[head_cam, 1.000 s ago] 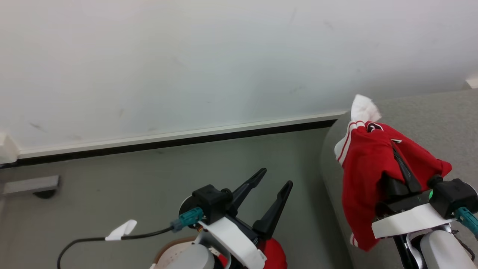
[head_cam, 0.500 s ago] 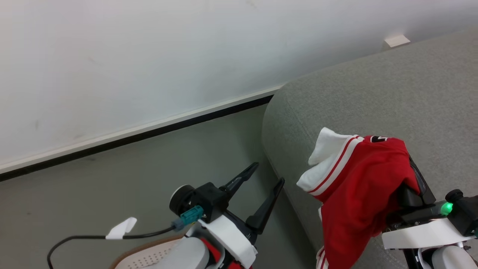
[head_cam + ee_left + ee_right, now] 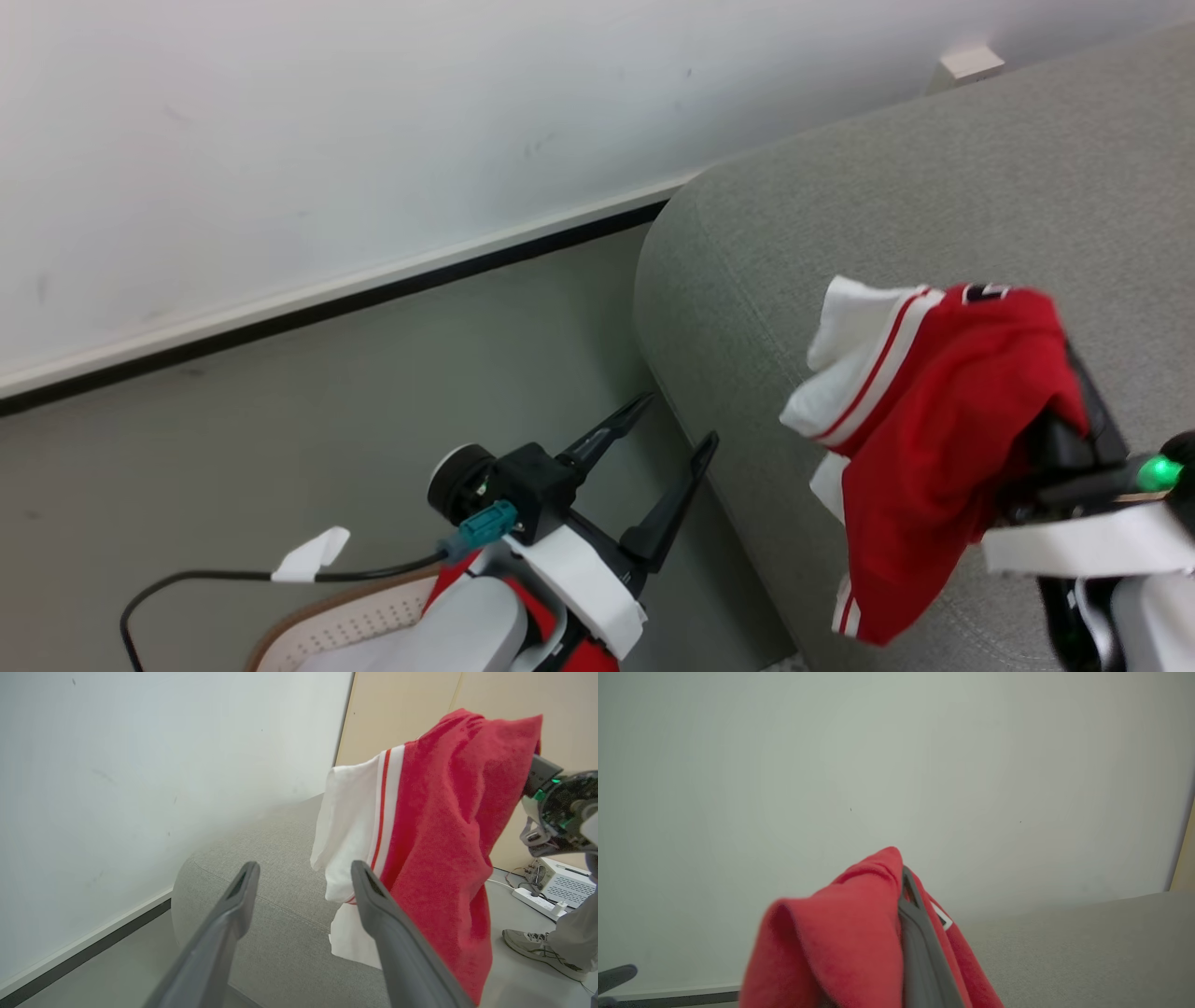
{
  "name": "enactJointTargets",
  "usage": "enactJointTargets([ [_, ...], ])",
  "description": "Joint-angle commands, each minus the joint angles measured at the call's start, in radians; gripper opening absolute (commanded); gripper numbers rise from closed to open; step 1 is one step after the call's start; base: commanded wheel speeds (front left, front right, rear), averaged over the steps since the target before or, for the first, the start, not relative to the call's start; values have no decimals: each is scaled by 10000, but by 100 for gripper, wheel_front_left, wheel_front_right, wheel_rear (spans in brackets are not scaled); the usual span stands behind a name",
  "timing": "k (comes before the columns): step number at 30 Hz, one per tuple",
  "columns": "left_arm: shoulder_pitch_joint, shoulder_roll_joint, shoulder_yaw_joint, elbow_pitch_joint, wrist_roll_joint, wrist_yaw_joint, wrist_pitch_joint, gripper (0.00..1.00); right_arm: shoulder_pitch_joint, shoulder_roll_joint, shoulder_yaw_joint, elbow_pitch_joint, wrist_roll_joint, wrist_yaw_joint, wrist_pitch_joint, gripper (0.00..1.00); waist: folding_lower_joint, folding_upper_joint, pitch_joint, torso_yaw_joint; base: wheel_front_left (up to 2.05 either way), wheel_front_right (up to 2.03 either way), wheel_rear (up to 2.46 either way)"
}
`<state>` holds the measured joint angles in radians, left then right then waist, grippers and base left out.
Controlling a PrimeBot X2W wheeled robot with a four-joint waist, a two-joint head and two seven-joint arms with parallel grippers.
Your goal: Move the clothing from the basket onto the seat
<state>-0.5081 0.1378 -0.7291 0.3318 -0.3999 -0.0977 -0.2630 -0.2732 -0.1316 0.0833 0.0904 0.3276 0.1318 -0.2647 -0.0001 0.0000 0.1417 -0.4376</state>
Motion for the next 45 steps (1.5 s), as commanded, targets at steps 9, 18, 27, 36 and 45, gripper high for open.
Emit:
enactJointTargets([
  [9, -842, 360, -359, -352, 526, -141, 51, 100, -2292, -647, -787, 235, 191, -21, 6, 0, 1, 0, 1752, 587, 0, 0, 0],
  [18, -1836, 625, -682, -944, 1027, -215, 302, 100, -4742, -1329, -2094, 1173, 369, -22, 8, 0, 1, 0, 4204, 1204, 0, 0, 0],
  [27, -2536, 527, -902, -1171, 1249, -244, 363, 100, -6629, -2450, -2890, 2139, 317, -22, 8, 0, 1, 0, 5585, 1548, 0, 0, 0],
  [36, -2767, 481, -890, -938, 1041, -214, 178, 100, -7734, -3880, -2821, 5403, -1038, -22, 257, 0, 1, 0, 6161, 2173, 0, 0, 0],
  [45, -2755, 309, -849, -698, 919, -196, 58, 100, -7820, -4325, -2595, 8845, -1957, -23, 1449, 15, 1, 0, 5993, 2617, 0, 0, 0],
])
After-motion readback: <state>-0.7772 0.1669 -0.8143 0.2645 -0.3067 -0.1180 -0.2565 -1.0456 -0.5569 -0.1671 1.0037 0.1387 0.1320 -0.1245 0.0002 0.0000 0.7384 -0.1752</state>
